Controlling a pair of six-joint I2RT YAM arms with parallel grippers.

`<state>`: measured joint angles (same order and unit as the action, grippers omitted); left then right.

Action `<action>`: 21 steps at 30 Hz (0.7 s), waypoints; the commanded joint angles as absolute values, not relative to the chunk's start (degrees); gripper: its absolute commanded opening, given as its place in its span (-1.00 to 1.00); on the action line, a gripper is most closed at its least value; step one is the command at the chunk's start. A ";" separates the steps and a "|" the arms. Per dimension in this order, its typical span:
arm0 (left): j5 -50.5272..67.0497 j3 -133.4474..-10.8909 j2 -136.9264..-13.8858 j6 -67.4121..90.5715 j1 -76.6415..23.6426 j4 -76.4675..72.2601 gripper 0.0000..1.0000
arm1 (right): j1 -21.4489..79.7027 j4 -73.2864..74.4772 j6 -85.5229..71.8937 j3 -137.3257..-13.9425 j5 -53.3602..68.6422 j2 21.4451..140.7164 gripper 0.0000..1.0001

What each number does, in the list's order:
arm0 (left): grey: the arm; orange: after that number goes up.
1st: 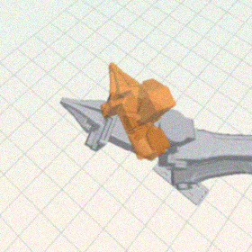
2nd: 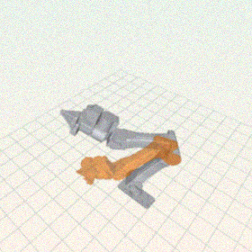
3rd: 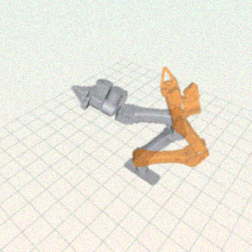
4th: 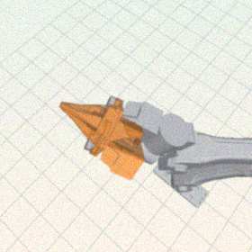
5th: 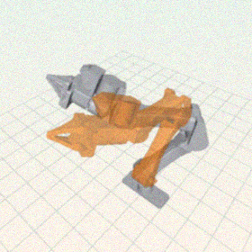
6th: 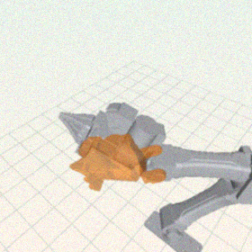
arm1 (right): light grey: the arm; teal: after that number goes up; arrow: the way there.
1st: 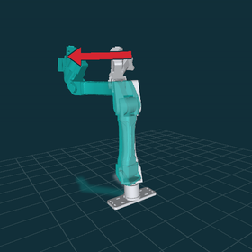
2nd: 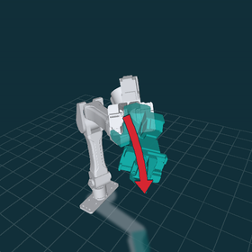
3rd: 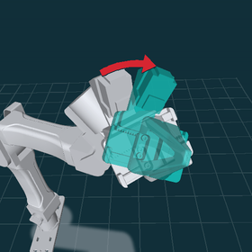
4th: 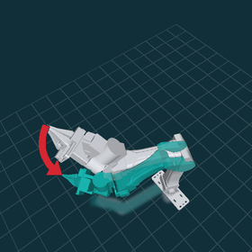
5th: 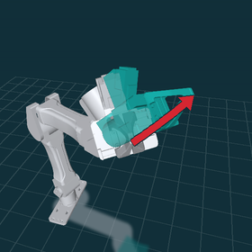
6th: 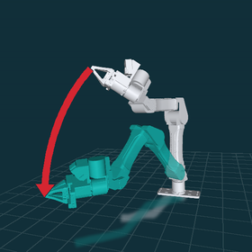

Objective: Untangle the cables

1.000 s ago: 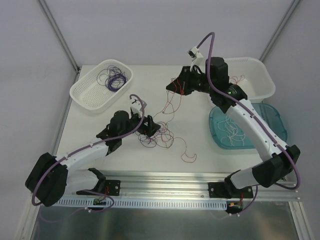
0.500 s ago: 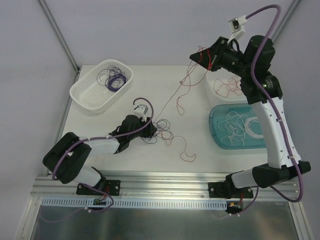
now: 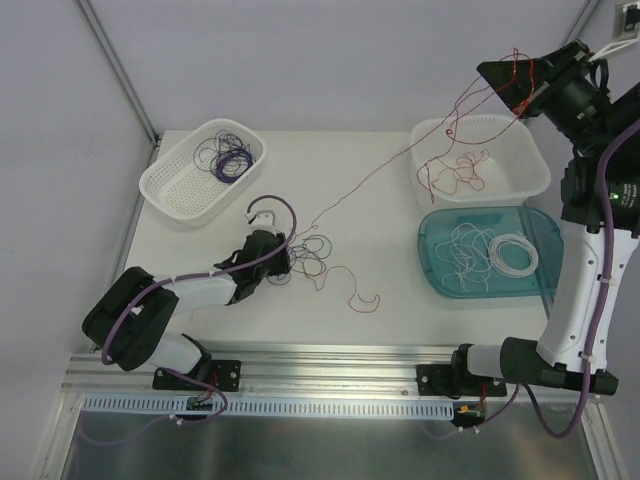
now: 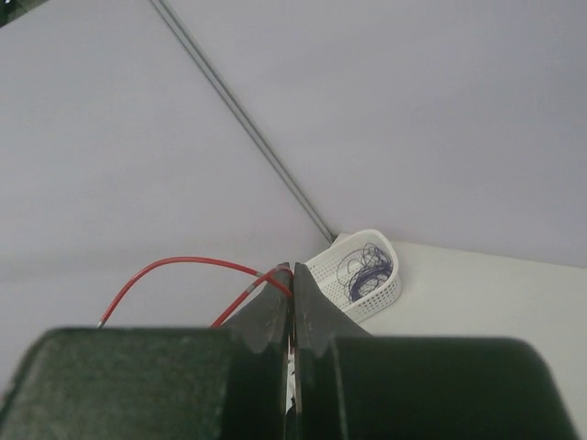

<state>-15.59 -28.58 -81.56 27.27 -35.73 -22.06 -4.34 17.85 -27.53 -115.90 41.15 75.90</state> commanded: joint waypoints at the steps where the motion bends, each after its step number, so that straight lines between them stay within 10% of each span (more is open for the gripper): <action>1: -21.53 -29.79 -79.28 31.10 -33.40 -16.44 -0.06 | -8.60 11.17 -33.21 -119.44 44.82 74.27 -0.99; 15: -23.65 -28.30 -69.36 41.22 -22.41 -1.14 -0.07 | -17.23 1.58 -42.54 -115.76 48.95 74.71 -0.99; 21: -14.52 -31.81 -64.96 34.47 -22.41 -1.06 0.43 | -17.23 2.20 -41.05 -112.85 49.75 76.02 -0.99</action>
